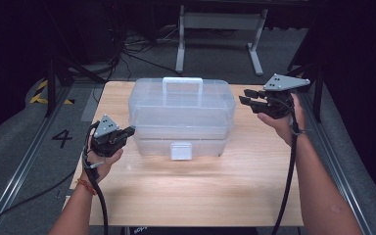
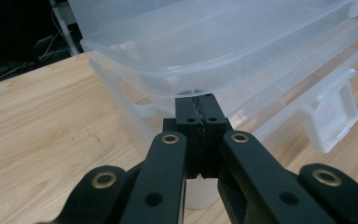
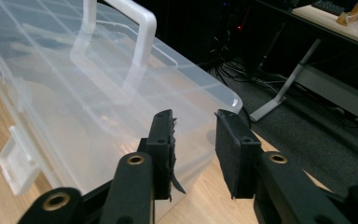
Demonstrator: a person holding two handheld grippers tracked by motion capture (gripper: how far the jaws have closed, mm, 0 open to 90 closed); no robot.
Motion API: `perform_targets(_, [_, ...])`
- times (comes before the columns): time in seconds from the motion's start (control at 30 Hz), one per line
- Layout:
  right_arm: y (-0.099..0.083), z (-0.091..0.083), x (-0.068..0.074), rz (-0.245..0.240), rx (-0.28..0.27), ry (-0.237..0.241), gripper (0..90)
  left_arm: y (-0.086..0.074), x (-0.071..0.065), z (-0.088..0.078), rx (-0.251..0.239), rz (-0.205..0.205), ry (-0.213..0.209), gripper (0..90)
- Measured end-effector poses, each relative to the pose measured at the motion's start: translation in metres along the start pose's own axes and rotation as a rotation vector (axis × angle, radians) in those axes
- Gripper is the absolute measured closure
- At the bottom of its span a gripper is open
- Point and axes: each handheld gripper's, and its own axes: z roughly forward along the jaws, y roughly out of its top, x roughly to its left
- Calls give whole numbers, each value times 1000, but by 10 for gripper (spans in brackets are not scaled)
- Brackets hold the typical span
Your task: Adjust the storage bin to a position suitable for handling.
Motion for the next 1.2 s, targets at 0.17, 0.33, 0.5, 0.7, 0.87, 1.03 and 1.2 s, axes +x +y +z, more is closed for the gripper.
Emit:
perform_targets(0.17, [-20,-2,1,9,-3,5,650,3,1,0,0,6,5,899])
perform_targets(0.33, [-36,3,7,5,6,24,630,7,2,-1,2,12,7,899])
perform_targets(0.5, [-51,8,14,18,17,48,618,13,3,-2,0,17,13,899])
perform_targets(0.7, [-61,13,17,27,33,59,592,17,4,-3,0,27,16,899])
perform_targets(0.87, [-69,20,20,38,62,72,518,20,5,-3,0,31,15,899])
perform_targets(1.03, [-71,28,24,21,64,52,463,21,5,-3,3,30,16,899])
perform_targets(1.2, [-72,40,26,35,34,13,448,21,6,-3,3,34,15,898])
